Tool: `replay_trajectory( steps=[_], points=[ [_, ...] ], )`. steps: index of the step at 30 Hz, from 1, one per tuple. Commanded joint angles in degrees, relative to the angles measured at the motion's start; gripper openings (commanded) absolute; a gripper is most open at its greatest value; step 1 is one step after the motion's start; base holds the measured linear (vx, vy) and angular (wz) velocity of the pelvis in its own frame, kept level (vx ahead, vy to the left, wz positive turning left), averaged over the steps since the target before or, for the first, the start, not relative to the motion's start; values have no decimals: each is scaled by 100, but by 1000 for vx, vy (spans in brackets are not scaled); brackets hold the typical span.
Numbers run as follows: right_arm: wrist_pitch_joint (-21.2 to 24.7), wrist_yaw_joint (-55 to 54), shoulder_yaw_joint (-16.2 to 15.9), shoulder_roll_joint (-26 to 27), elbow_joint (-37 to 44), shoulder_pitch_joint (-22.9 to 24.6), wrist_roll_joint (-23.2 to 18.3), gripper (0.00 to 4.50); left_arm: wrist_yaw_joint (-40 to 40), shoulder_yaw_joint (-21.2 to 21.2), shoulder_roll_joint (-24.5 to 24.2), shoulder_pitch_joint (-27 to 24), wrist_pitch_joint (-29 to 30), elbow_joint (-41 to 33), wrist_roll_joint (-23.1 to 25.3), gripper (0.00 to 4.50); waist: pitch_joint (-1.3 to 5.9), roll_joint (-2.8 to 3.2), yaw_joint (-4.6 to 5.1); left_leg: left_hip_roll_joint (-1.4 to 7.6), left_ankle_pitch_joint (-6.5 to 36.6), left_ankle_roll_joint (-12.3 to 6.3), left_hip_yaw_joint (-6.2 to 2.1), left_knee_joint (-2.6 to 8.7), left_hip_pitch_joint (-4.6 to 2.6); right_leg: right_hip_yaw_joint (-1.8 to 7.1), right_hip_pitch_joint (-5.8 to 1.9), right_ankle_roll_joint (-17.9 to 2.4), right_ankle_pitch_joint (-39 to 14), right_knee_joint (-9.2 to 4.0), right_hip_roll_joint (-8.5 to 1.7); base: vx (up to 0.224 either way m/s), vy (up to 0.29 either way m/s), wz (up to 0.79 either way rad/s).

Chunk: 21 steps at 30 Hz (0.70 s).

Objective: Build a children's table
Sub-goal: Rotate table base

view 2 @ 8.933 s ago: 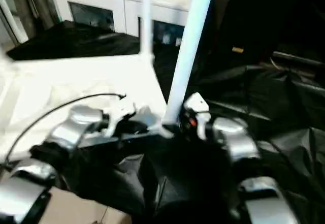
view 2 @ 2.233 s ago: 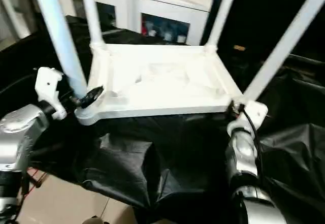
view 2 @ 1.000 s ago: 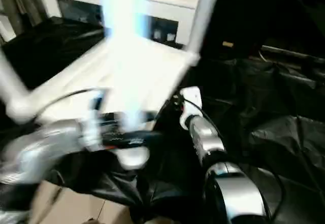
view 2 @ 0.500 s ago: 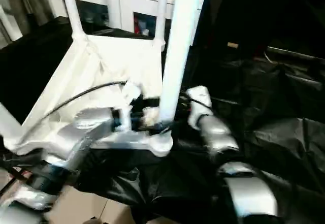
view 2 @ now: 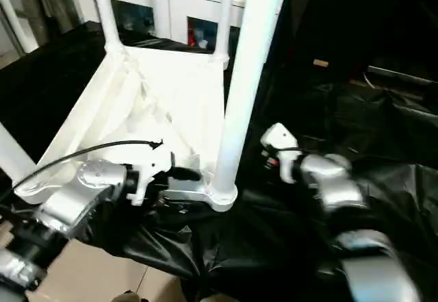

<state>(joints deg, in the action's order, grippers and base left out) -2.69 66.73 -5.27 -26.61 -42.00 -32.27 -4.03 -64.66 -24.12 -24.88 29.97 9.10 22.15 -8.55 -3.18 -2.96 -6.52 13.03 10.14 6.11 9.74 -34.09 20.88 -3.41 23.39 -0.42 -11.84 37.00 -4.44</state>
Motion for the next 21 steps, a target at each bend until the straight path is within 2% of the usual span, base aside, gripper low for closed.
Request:
replay_trajectory(
  steps=[1,6,8,9,10,11,13,15,17,18,19,20,21],
  points=[
    [333,451,-106,-222,566,74,-172,315,-34,-97,14,258,-189,347,243,322,386,2,-36,-3,919,-320,70,355,-37,226,-361,-1281,-309,-424,-247,0,0,0],
    [695,682,-110,-419,1034,194,-311,315,-227,-97,84,512,-274,815,291,274,397,-6,-54,-3,884,-265,64,351,-35,222,-359,-1314,-358,-422,-275,0,0,0],
    [816,722,-91,-456,1165,237,-366,315,-320,-101,107,576,-246,928,287,270,399,-9,-64,-5,847,-275,60,350,-33,223,-362,-1316,-330,-419,-275,0,0,0],
    [882,755,-94,-479,1235,265,-387,315,-371,-106,118,609,-224,987,291,264,403,40,-69,2,849,-260,54,351,-35,222,-356,-1338,-300,-410,-287,0,0,0],
    [966,788,-98,-505,1323,302,-408,315,-436,-121,123,648,-217,1062,313,264,403,25,-60,-1,859,-260,60,351,-36,220,-354,-1347,-283,-423,-277,0,0,0],
    [1125,858,-111,-560,1502,379,-450,315,-563,-158,125,722,-206,1209,365,235,405,16,-69,-4,835,-264,60,347,-37,221,-367,-1369,-193,-416,-267,0,0,0],
    [1234,900,-119,-596,1630,431,-479,315,-638,-182,128,772,-211,1314,402,228,403,14,-89,-2,833,-288,60,348,-43,218,-369,-1363,-177,-416,-267,0,0,0],
    [1398,974,-122,-648,1839,523,-546,315,-729,-230,113,840,-159,1433,456,223,396,8,-97,4,911,-270,55,354,-40,217,-370,-1333,-337,-431,-283,0,0,0],
    [1464,979,-123,-667,1916,552,-575,315,-785,-247,110,866,-135,1487,486,188,386,1,-91,4,961,-238,50,363,-32,213,-363,-1313,-493,-450,-295,0,0,0],
    [1505,976,-126,-680,1962,568,-595,315,-824,-257,110,884,-122,1525,503,188,376,4,-93,6,1054,-195,50,370,-41,216,-354,-1271,-735,-478,-306,0,0,0],
    [1505,976,-126,-680,1962,568,-595,315,-824,-257,110,884,-122,1525,503,188,381,4,-97,8,1053,-185,49,369,-42,219,-355,-1265,-746,-474,-306,0,0,0],
    [1548,986,-128,-689,2002,583,-620,315,-869,-274,97,894,-105,1549,521,182,385,60,-98,15,1063,-157,37,374,-43,221,-351,-1272,-727,-464,-313,0,0,0],
    [1608,1002,-134,-702,2056,601,-645,315,-908,-291,83,905,-82,1581,550,164,390,41,-92,14,1051,-159,42,372,-45,222,-354,-1274,-669,-471,-306,0,0,0]
  ],
)
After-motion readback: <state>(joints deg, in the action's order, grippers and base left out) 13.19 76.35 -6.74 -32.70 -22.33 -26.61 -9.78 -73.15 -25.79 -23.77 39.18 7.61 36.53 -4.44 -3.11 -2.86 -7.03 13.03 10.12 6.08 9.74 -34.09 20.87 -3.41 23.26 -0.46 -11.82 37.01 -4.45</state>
